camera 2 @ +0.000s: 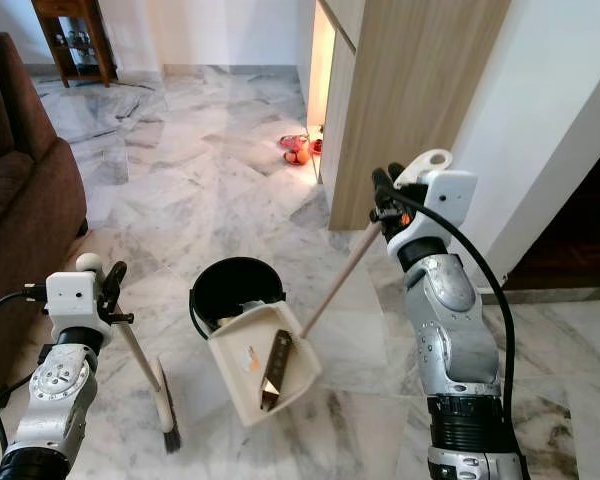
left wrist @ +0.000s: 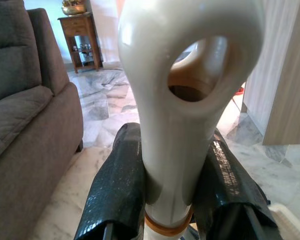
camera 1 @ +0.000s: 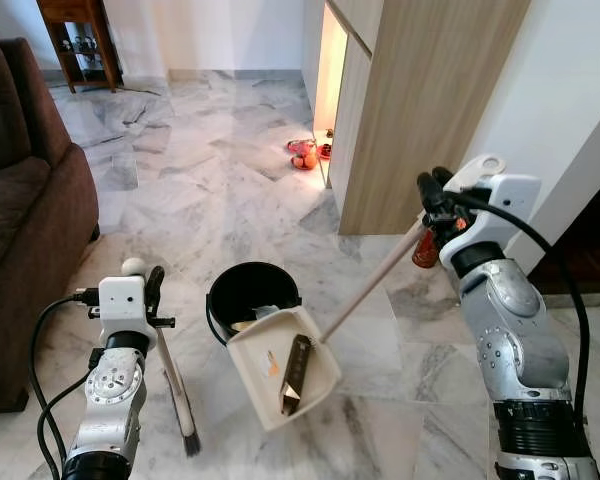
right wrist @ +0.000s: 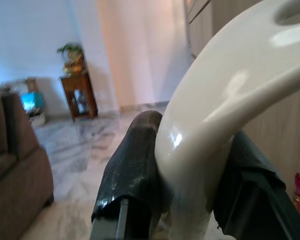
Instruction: Sweep floor
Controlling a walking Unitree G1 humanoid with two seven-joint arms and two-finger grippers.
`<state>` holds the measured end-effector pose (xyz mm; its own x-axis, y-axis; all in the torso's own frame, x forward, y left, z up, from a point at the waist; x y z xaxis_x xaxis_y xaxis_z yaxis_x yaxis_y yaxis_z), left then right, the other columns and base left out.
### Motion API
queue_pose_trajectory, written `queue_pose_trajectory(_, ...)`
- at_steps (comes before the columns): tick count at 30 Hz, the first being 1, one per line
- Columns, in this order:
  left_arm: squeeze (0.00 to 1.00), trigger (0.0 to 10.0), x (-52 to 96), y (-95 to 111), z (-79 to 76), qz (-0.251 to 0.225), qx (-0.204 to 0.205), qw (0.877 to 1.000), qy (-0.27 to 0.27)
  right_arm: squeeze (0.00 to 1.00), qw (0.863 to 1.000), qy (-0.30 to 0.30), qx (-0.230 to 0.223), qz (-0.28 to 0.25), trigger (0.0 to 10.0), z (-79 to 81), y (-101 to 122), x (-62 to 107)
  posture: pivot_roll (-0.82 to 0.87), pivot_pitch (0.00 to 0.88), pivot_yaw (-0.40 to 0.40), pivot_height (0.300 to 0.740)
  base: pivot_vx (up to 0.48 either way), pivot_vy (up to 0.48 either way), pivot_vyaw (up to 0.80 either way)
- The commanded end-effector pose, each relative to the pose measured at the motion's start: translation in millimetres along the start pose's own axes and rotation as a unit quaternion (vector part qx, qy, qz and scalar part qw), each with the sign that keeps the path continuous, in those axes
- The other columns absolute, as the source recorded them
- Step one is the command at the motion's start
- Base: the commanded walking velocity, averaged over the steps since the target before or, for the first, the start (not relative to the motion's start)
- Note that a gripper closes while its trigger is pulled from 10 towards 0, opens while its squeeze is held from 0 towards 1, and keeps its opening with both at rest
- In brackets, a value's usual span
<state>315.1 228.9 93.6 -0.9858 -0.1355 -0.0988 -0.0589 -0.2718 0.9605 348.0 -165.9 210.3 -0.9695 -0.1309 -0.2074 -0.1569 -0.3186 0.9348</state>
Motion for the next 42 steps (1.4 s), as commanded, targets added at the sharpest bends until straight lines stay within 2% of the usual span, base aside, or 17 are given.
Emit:
queue_pose_trajectory(1,0.00,10.0,-4.9,9.1,-3.0,-0.021,0.000,1.000,-0.003,0.00,0.998,0.014,-0.016,-0.051,10.0,13.0,23.5,-4.8,0.08,0.000,-0.035,0.740,0.000,0.000,0.00)
queue_pose_trajectory(5,0.00,10.0,-4.0,9.9,-3.7,-0.025,-0.003,1.000,-0.001,0.00,0.998,-0.006,-0.029,-0.060,10.0,19.3,18.9,-7.9,0.09,0.000,-0.036,0.740,0.000,0.000,0.00)
queue_pose_trajectory(9,0.00,10.0,-1.2,9.0,1.0,-0.027,-0.013,1.000,0.007,0.00,0.992,-0.022,-0.050,-0.112,10.0,24.7,36.3,-13.2,0.10,0.000,-0.039,0.740,0.000,0.000,0.00)
queue_pose_trajectory(13,0.00,10.0,-0.8,10.1,8.5,-0.032,-0.020,0.999,0.024,0.00,0.988,-0.018,-0.064,-0.141,10.0,30.3,48.8,-18.3,0.10,0.000,-0.040,0.740,0.000,0.000,0.00)
queue_pose_trajectory(22,0.00,10.0,1.0,11.5,9.8,-0.038,-0.032,0.998,0.030,0.00,0.989,-0.013,-0.068,-0.132,10.0,38.0,39.7,-21.0,0.11,0.000,-0.042,0.740,0.000,0.000,0.00)
queue_pose_trajectory(31,0.00,10.0,0.1,11.8,9.7,-0.039,-0.033,0.998,0.028,0.00,0.990,-0.015,-0.073,-0.123,10.0,39.3,32.7,-19.7,0.11,0.000,-0.038,0.740,0.000,0.000,0.42)
queue_pose_trajectory(42,0.00,10.0,-2.0,15.3,9.1,-0.045,-0.036,0.998,0.026,0.00,0.989,-0.017,-0.084,-0.118,10.0,39.9,27.2,-20.6,0.11,0.000,-0.033,0.740,0.000,0.000,0.00)
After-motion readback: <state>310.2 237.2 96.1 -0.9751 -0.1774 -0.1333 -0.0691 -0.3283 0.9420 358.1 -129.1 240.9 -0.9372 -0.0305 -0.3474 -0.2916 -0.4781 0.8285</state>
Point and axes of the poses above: a point about 5 cm out from each wrist's last joint towards the gripper, its own x axis pointing back from the gripper into the wrist, its own y axis along the axis of the wrist's last joint, z = x × y, the point moved 2 cm from there along -x, pointing out of the wrist towards the gripper, and after that the axes turned 7 degrees about -x, right-handed, at the moved point
